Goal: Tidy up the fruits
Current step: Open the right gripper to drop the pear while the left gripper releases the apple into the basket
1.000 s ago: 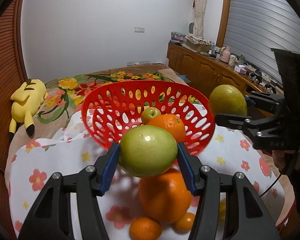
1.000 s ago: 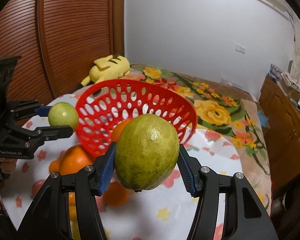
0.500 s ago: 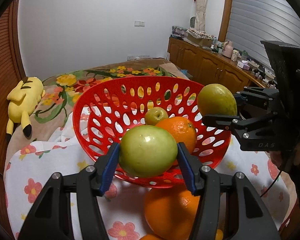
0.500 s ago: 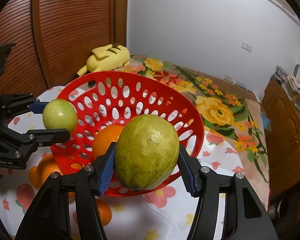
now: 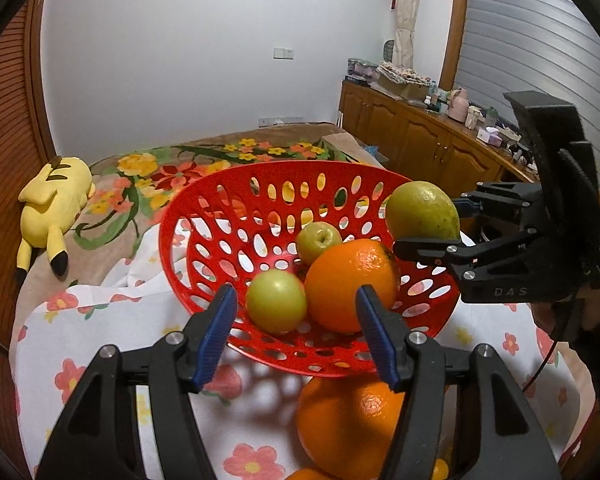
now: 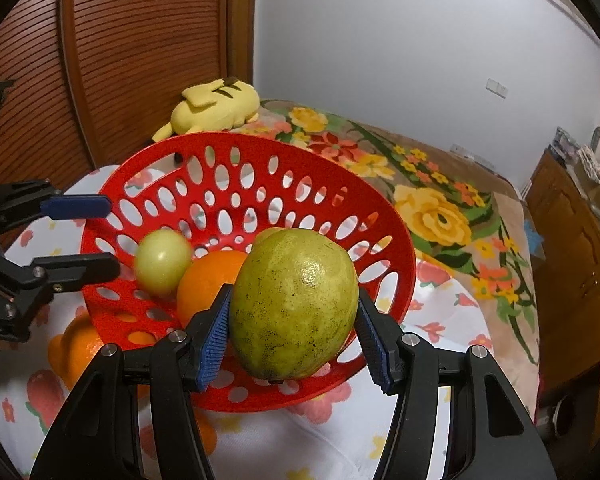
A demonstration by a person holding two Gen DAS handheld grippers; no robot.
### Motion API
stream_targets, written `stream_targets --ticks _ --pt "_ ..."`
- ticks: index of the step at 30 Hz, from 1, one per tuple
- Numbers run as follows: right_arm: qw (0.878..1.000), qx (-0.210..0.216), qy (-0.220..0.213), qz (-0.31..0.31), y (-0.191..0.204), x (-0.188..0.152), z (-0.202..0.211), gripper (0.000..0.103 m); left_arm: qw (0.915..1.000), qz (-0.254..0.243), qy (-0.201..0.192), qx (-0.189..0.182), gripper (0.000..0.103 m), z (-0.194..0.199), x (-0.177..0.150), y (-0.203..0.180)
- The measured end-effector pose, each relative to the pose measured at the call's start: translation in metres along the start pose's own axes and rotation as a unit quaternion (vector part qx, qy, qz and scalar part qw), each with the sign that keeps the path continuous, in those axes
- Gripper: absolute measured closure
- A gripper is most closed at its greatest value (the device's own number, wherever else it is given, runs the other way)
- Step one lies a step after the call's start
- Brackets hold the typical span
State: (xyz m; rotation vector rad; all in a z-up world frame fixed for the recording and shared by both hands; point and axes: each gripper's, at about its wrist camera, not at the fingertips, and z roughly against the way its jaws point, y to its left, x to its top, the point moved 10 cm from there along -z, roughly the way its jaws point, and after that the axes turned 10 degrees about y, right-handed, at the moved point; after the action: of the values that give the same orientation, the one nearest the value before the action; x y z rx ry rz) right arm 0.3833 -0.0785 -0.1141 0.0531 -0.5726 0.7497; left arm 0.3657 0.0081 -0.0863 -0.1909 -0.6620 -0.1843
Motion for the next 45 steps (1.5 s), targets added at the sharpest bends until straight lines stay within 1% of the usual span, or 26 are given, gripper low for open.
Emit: stream_targets --ticks 12,14,17,24,36,45 --pt "1.000 -0.004 0.005 -0.004 -0.003 0.002 -0.008 0.043 0.9998 0.015 -0.010 0.003 0.042 0.011 -0.005 0.011" --pt "1.000 -0.010 -0.004 -0.010 -0.005 0.005 -0.005 0.040 0.9998 0.015 -0.011 0.003 0.041 0.012 -0.006 0.011" --pt "1.000 -0.001 -0.016 -0.021 -0.008 0.009 0.000 0.040 0.9998 0.015 -0.011 0.002 0.041 0.013 -0.007 0.011" --pt "0.999 -0.005 -0.022 -0.026 -0.008 0.006 0.010 0.040 0.9997 0.015 -0.018 0.003 0.041 0.023 -0.009 0.009" --pt "0.998 -0.009 -0.046 -0.033 0.003 -0.004 0.051 0.040 0.9992 0.008 -0.038 0.006 0.041 0.057 -0.018 -0.004" --pt "0.997 -0.010 -0.067 -0.041 0.018 -0.024 0.089 0.038 0.9981 -0.009 -0.061 0.007 0.038 0.094 -0.024 -0.023"
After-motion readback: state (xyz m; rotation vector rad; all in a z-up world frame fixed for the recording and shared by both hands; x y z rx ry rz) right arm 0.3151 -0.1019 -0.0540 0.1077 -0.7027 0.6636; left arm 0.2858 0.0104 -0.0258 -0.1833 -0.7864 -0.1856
